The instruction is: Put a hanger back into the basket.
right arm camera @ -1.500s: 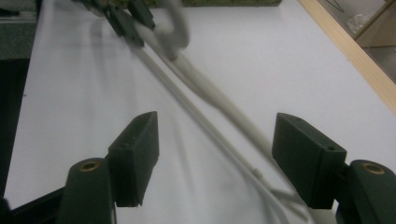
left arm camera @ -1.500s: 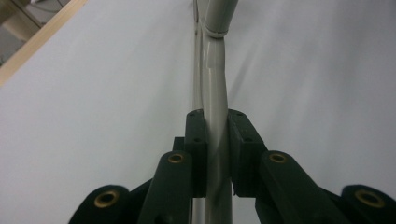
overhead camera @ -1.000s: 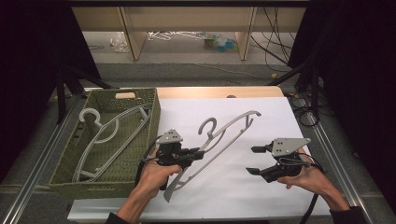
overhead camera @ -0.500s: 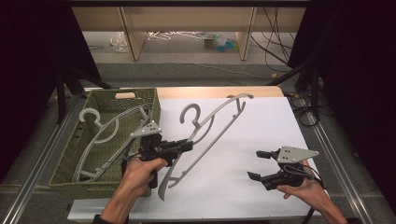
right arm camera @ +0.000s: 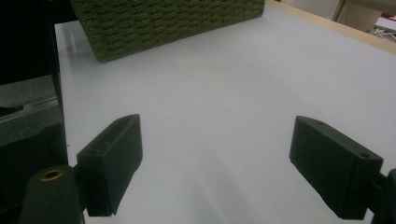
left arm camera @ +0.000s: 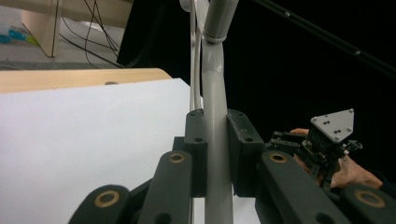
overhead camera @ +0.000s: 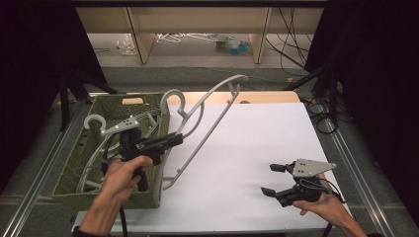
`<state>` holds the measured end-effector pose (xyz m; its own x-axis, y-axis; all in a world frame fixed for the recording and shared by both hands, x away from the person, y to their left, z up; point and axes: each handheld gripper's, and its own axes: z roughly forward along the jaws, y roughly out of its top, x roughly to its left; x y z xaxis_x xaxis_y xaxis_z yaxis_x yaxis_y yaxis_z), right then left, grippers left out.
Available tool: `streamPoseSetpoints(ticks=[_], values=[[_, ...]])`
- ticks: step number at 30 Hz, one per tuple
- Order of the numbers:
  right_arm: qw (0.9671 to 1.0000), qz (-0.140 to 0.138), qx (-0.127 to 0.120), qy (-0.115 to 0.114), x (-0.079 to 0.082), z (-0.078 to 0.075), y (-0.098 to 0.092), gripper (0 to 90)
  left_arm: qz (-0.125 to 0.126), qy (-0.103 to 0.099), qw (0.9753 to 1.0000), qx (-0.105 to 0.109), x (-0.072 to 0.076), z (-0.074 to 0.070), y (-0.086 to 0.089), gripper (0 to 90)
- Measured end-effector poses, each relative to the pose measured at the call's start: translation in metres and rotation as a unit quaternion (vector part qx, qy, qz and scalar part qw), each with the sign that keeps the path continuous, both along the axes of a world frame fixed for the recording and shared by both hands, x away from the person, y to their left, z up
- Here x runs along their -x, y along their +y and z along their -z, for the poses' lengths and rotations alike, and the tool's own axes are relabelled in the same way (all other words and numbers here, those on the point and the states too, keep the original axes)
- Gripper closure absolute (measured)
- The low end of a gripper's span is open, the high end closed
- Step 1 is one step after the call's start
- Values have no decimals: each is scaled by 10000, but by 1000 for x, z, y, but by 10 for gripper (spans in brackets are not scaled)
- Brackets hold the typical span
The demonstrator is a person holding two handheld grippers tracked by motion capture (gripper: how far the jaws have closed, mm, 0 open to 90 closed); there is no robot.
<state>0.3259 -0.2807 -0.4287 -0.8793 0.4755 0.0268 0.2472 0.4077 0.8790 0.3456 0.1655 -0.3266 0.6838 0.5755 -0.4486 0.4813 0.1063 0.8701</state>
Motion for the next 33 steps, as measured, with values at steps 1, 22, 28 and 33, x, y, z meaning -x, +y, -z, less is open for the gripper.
streamPoseSetpoints(ticks=[1,22,28,33], values=[[10000,5,1,5,0,0,0,179,-20,-14,10000,-17,0,-3,2,793],[9999,-73,59,54,0,2,2,185,-625,120,9973,-354,-15,-25,75,793],[9999,-75,68,76,0,2,1,186,-818,47,9948,-602,-22,-20,95,793],[9999,-85,83,74,0,2,2,187,-971,83,9920,-805,-29,-15,112,793]])
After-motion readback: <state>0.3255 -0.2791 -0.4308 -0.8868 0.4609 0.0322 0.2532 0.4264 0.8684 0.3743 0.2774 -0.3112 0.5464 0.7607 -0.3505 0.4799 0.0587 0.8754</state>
